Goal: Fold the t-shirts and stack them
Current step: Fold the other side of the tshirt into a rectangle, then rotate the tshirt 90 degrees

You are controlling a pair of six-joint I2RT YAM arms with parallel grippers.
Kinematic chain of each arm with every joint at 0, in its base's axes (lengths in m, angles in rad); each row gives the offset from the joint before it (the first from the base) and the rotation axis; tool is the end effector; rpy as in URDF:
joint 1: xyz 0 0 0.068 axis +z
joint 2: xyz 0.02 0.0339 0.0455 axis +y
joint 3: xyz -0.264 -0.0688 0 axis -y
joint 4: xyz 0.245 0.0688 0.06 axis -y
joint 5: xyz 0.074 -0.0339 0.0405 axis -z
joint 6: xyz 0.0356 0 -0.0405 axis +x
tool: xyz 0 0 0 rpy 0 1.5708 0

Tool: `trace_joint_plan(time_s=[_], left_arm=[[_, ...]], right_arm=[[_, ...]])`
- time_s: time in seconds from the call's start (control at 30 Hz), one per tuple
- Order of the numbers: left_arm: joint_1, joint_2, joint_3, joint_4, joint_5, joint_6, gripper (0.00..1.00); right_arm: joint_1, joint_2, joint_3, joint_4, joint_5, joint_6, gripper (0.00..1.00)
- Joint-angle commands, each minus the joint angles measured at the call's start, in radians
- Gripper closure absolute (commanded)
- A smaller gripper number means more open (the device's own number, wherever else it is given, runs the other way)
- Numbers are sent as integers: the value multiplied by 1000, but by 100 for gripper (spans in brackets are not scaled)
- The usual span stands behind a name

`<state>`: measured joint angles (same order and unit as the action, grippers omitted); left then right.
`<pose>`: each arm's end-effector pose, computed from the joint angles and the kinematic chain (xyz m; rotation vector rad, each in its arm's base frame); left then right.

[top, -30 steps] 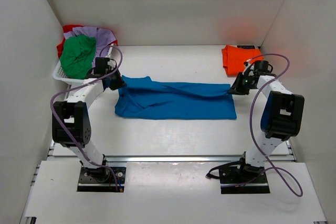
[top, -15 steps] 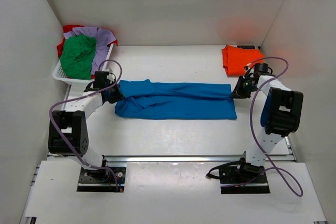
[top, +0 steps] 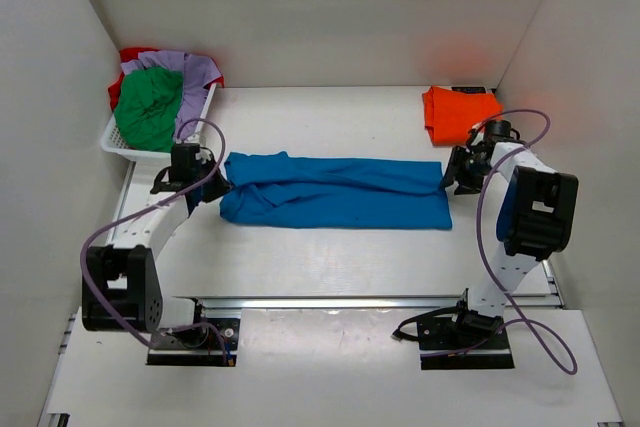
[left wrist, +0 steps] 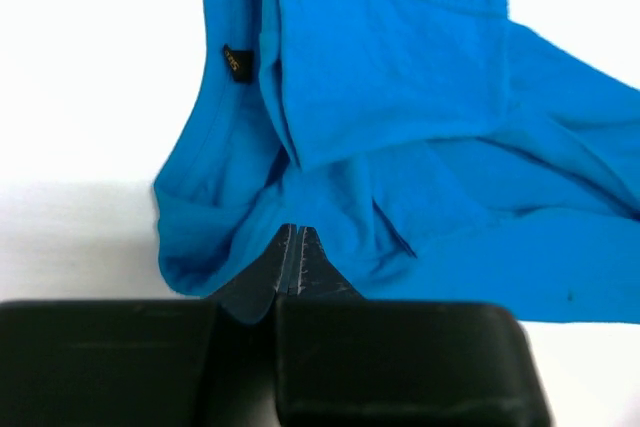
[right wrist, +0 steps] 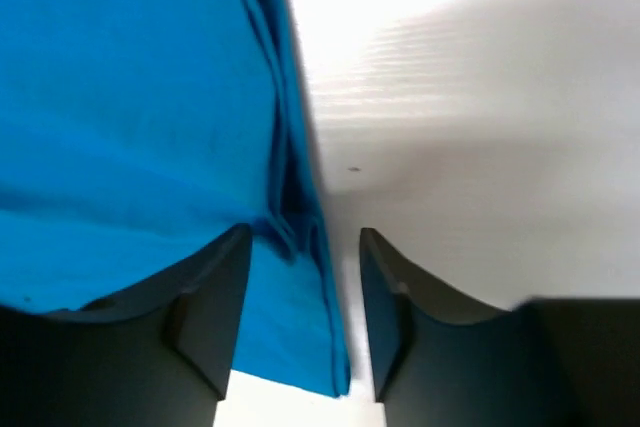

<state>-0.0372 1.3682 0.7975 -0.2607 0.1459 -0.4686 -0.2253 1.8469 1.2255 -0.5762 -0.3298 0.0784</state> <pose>0.2787 -0.0156 0.2095 -0.4529 2.3885 -0.4076 0.3587 -0.0704 0.1734 0.3267 2.6995 0.4134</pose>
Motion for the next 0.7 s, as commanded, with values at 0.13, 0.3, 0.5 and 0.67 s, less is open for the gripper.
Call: trace_joint_plan(time_s=[0.13, 0.3, 0.5, 0.67], left_arm=[[-108, -29, 20, -15, -11, -18, 91], [-197, 127, 40, 17, -20, -109, 91], [-231, 328, 121, 43, -57, -179, 97], [-227, 579, 421, -50, -36, -157, 100]], right_arm=[[69, -117, 72, 35, 60, -42, 61], [119, 26, 207, 13, 5, -63, 88], [139, 215, 321, -55, -17, -48, 99], [155, 223, 261, -163, 46, 27, 100]])
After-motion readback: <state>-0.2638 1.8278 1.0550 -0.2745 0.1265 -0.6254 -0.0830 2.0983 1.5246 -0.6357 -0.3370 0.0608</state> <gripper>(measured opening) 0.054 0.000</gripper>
